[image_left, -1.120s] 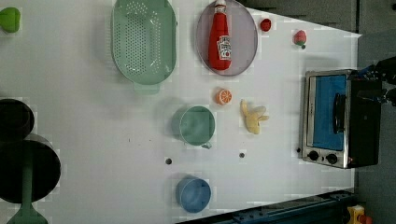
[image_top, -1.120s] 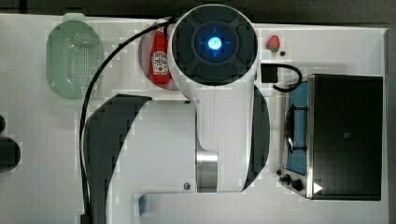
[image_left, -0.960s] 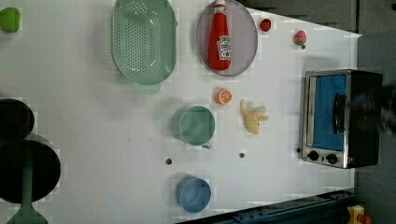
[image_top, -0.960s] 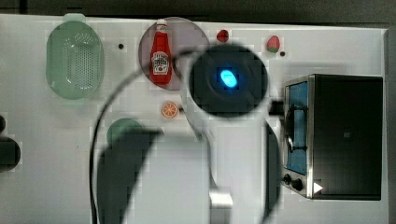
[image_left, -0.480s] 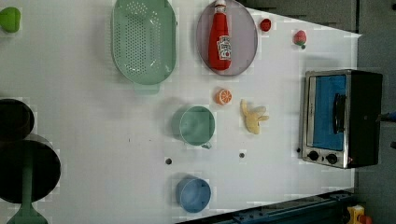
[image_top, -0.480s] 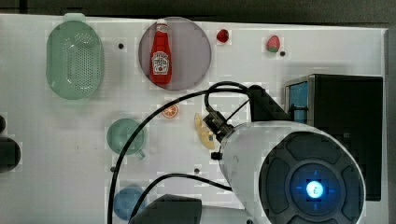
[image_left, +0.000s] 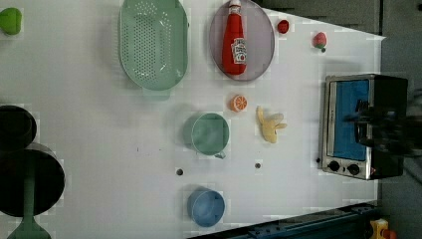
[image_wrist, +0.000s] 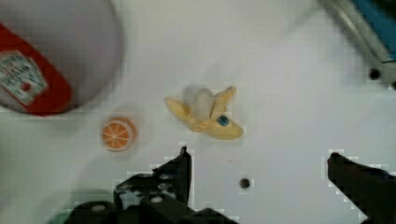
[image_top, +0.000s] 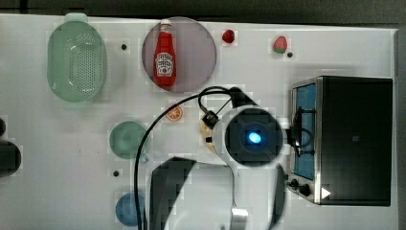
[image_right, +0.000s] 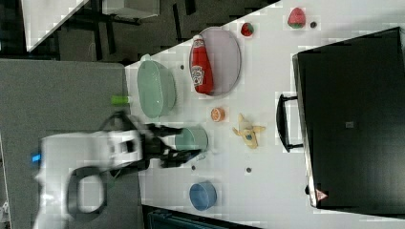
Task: Pick Banana and place it in mug.
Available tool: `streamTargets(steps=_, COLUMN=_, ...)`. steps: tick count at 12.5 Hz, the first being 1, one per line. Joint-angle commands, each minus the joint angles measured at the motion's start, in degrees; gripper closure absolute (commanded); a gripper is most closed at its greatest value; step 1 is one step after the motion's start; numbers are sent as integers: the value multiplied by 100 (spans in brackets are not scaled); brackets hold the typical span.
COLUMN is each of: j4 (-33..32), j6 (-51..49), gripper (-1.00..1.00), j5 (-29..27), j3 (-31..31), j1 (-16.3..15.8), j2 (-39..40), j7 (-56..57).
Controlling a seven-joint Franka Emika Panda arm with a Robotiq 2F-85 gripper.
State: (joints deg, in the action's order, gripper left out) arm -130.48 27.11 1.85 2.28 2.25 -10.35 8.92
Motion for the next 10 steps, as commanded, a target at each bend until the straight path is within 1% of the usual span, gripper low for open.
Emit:
streamTargets(steps=1, j4=-511, j6=821, gripper=-100, j5=-108, j3=55, j1=-12, j2=463, j7=1494)
streamTargets(steps=4, j4=-845, j6=1765, gripper=-100, j5=-108, j3=58, j1=-11, j2=1078, j7=2726)
streamTargets(steps=6, j4=-957, j6=2269, gripper=-100, j5=-108, j3=64, j1=-9, j2=1520, j7=3489)
streamTargets(steps=8, j4=-990, j6=2770, gripper=-100, j5=-108, j3=65, j1=-9, j2=1983, j7=3856)
streamTargets(steps=10, j4=-1000, j6=3328, gripper=-100, j5=-108, j3=54, j1=-12, j2=2422, j7=3856)
